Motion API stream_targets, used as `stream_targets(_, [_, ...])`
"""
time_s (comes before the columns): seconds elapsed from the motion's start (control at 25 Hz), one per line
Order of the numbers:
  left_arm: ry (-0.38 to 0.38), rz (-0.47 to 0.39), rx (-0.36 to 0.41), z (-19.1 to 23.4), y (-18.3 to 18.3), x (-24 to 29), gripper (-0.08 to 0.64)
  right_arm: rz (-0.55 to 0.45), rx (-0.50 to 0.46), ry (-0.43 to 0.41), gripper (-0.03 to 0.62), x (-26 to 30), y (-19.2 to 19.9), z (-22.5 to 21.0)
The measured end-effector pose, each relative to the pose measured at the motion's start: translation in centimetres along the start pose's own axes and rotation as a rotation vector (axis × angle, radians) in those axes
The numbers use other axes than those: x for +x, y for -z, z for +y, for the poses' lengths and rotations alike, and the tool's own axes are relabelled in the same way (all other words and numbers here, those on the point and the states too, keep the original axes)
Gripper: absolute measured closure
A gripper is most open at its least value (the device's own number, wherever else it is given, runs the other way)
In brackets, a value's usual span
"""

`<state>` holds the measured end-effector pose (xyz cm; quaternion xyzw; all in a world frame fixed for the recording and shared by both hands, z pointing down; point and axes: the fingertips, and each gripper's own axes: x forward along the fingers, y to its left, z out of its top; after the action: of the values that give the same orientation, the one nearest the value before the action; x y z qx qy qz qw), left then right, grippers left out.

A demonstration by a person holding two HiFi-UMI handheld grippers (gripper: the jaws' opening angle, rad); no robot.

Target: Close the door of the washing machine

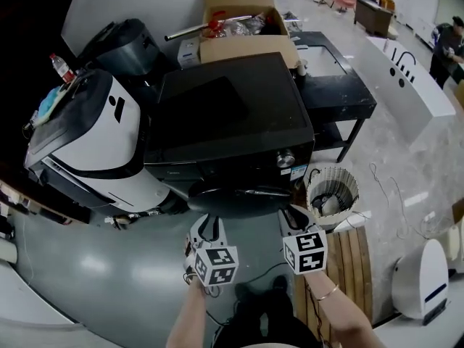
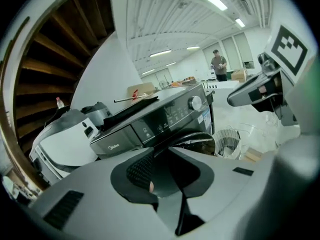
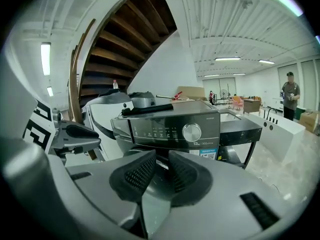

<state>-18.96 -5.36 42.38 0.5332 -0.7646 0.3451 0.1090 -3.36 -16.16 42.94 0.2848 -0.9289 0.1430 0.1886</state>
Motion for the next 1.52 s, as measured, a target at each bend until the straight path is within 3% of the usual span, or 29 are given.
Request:
stream_targets(0.12, [-0.008, -0.022, -0.075, 1.3, -0.1, -2.1, 0.472, -0.007, 0.006, -0.005, 0.515, -1.5, -0.9, 1.1])
stream_targets(0.6, [-0.013, -0.111, -0.227, 4.6, 0.2, -8.5, 0.528, -0.071, -0.016, -0.042, 0.577, -6.7, -4.7, 5.6])
stream_targets(0.88, [0.009, -0.146, -0.398, 5.5, 1.0, -11.3, 0.535, -0.102, -0.020, -0.061, 0.585, -8.6, -5.2, 7.1])
stream_targets(1.2, [0.031, -0.164, -0.463, 5.3, 2.0, -13.0, 0.535, -0.106, -0.025, -0.081, 0.588, -9.8, -4.9, 8.2])
stream_targets(1.52, [0.038, -0.189, -0.481, 4.6, 1.5, -13.6, 0.535, -0.103, -0.018, -0.103, 0.588, -10.2, -4.6, 8.2])
